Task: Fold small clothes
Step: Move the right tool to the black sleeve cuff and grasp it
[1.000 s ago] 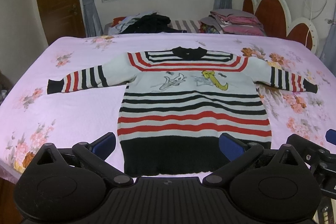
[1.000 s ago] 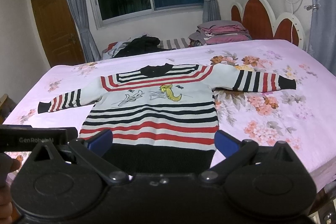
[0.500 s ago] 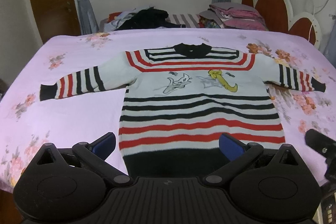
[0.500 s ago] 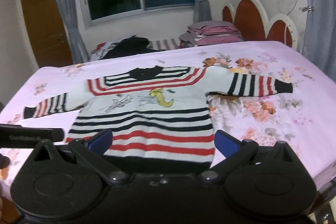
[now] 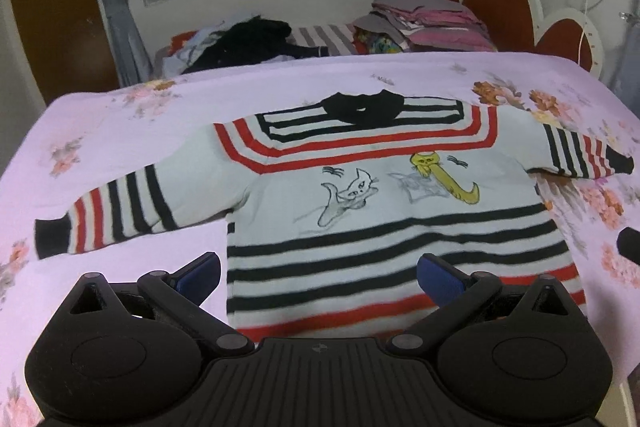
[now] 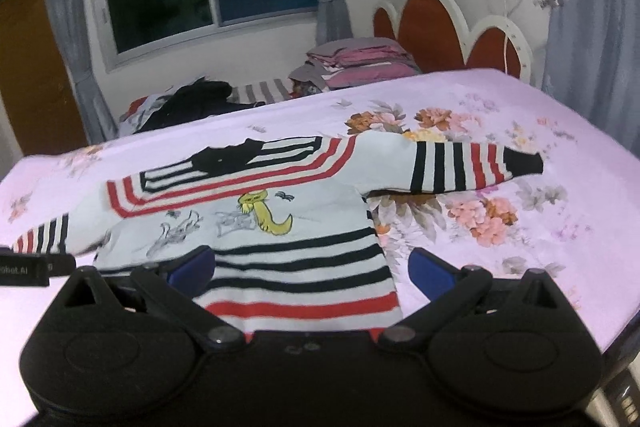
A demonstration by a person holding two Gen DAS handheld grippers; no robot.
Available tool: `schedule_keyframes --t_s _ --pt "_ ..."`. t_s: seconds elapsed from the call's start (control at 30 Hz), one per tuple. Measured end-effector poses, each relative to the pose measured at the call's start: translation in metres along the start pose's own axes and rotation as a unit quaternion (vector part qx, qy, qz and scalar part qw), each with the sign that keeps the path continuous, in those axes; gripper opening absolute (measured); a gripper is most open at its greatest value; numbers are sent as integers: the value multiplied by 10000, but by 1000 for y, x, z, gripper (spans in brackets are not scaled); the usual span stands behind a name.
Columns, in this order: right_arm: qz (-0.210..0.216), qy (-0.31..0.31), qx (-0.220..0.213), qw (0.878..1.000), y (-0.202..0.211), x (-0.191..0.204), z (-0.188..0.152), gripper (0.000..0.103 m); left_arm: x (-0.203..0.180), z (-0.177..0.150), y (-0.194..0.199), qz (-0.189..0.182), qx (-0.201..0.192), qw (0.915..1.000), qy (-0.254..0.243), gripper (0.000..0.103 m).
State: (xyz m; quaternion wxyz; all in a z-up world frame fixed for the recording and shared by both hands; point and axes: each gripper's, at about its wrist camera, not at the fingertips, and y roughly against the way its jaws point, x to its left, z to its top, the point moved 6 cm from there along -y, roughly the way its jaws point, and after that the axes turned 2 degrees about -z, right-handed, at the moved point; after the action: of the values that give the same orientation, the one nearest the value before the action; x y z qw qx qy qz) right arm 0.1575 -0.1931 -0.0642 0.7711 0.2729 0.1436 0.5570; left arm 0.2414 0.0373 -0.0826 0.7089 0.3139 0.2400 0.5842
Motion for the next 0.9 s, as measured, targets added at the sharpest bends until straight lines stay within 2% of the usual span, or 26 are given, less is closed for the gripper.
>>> schedule_keyframes --t_s 0.17,0.47,0.73,0.9 --pt "-230 -231 -102 9994 -17 -4 16 103 10 18 -27 -46 10 10000 -64 103" --pt "-695 -162 6 9974 -58 -33 39 103 -1 45 -70 -81 149 9999 -10 103" --pt "-715 -213 66 9972 -112 -94 59 103 -21 63 -106 277 171 9991 290 103" --pt "-915 -241 117 9954 -146 -136 72 103 -38 78 -128 305 111 9988 353 103"
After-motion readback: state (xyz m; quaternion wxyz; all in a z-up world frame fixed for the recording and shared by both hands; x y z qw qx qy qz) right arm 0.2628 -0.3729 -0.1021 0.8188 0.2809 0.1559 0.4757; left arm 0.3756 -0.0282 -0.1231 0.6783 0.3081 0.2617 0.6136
